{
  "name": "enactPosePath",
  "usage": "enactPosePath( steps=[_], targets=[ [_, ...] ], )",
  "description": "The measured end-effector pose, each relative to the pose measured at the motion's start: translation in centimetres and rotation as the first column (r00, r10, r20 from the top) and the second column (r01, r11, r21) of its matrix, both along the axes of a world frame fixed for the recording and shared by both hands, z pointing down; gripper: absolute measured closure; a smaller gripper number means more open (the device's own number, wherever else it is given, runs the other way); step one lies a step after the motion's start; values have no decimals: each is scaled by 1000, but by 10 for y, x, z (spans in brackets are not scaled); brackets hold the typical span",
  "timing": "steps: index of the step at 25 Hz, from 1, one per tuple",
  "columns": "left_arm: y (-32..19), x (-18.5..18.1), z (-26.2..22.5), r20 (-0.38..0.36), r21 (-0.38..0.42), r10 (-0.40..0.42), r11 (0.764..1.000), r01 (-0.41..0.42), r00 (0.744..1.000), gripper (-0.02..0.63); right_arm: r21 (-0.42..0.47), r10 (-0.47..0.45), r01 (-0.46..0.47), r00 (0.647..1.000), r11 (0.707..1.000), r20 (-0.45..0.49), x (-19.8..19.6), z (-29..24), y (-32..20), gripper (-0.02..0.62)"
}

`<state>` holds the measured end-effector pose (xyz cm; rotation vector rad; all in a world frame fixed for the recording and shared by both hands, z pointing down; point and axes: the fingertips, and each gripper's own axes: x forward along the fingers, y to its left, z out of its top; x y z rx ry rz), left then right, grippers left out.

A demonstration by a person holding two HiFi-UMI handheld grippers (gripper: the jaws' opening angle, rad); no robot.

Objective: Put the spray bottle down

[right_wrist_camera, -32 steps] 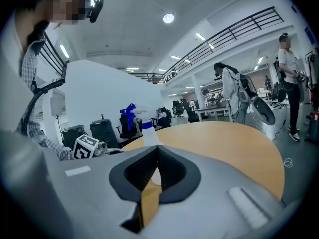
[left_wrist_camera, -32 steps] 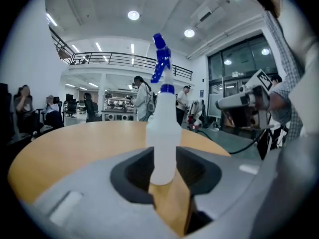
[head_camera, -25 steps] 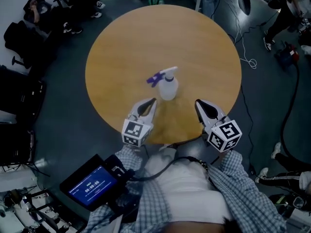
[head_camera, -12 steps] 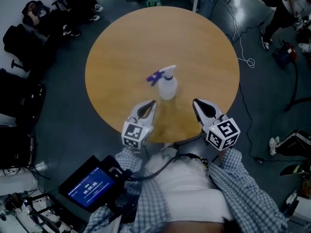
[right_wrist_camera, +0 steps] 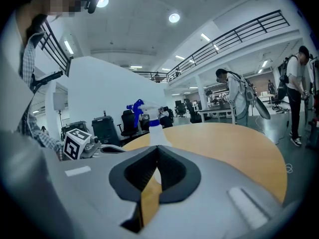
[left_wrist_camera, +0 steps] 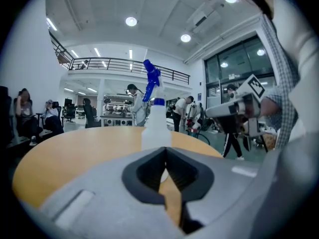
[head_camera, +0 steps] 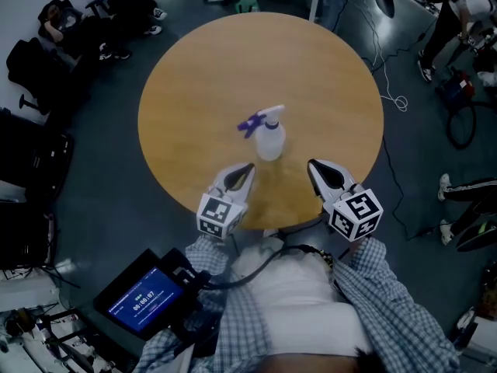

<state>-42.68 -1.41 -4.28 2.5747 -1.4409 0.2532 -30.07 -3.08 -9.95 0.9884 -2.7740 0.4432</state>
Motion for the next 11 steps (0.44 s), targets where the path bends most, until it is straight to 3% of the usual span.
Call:
enactPosePath(
  steps=[11],
  targets=[
    [2, 6, -16, -20, -7, 10, 1000, -10, 1000, 607, -3, 25, -25, 1000, 1000, -9, 11, -18, 7, 594]
  ],
)
